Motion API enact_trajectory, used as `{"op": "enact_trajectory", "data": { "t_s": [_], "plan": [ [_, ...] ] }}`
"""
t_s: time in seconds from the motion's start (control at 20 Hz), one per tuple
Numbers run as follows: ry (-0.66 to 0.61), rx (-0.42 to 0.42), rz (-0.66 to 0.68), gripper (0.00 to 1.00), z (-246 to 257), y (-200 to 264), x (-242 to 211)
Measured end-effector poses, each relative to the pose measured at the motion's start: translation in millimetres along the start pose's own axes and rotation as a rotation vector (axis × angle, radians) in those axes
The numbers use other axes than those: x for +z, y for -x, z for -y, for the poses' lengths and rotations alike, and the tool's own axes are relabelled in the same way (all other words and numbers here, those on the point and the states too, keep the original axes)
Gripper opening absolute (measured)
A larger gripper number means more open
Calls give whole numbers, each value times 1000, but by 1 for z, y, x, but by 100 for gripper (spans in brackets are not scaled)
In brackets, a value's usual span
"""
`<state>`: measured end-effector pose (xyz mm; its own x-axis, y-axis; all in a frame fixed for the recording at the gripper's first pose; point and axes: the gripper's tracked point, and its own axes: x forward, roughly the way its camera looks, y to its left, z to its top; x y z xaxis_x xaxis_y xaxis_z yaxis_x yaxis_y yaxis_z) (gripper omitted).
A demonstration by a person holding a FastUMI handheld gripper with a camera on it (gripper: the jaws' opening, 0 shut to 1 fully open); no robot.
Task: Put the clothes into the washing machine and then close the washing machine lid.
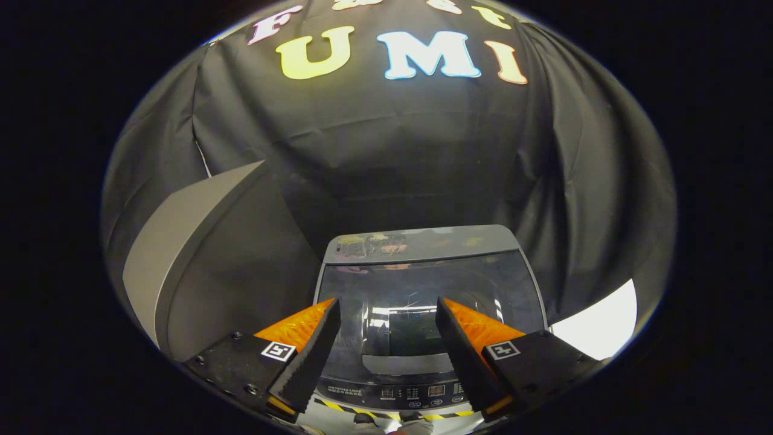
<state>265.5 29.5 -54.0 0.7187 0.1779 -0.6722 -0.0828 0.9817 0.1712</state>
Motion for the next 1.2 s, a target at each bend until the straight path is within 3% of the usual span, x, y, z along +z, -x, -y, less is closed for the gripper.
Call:
{"op": "enact_trajectory", "data": {
  "t_s": [0.4, 0.65, 0.75, 1.0, 1.2],
  "plan": [
    [-60, 24, 257, 98, 19, 64, -36],
    [111, -48, 437, 98, 44, 115, -71],
    [176, -42, 512, 98, 40, 140, -80],
    [202, -67, 585, 98, 37, 178, -115],
    [210, -33, 661, 98, 17, 207, -129]
  ]
}}
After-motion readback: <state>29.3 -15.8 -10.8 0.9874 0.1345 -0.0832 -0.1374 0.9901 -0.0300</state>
